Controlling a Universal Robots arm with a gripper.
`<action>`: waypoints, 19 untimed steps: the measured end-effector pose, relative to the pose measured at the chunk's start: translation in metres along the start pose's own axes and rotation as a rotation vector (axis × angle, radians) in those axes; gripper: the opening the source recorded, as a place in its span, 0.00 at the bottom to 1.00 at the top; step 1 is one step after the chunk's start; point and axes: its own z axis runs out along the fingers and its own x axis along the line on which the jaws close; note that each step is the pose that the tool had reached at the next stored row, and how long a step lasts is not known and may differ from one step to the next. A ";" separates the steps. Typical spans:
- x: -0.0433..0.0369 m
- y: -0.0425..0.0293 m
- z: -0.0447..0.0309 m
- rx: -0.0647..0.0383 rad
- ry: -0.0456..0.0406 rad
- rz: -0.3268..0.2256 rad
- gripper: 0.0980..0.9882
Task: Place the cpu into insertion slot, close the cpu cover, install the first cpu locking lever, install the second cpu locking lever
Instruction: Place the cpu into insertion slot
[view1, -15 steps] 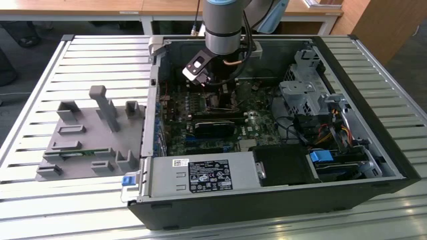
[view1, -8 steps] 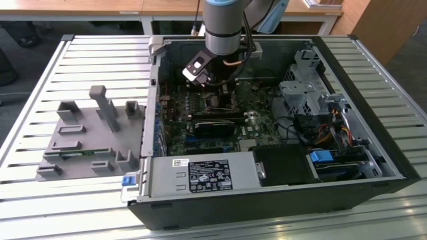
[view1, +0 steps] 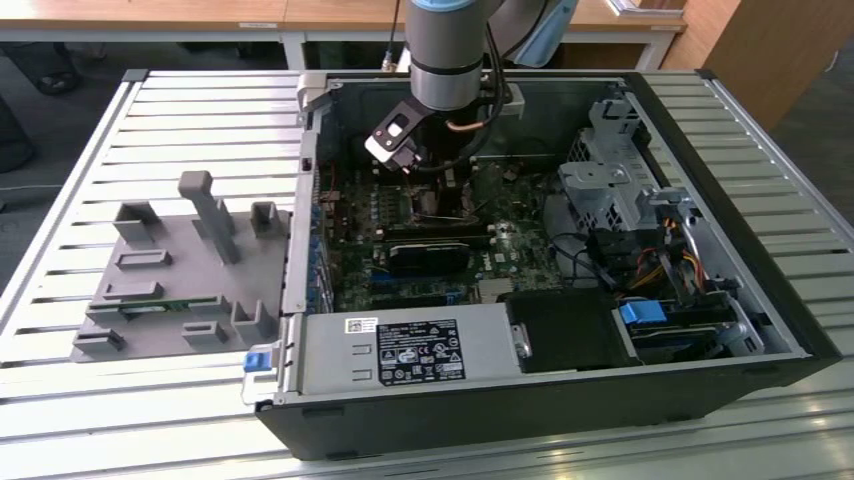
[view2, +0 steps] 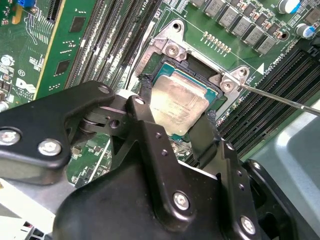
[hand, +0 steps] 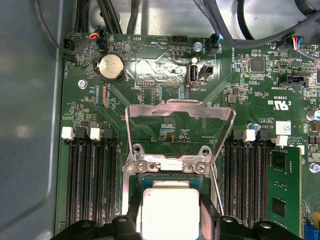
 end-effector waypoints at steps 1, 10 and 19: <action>0.0000 0.0000 0.0000 0.000 0.0000 0.000 0.51; -0.0001 0.0002 -0.0030 0.000 0.0000 0.000 0.58; -0.0004 0.0011 -0.0199 0.000 0.0000 0.000 0.49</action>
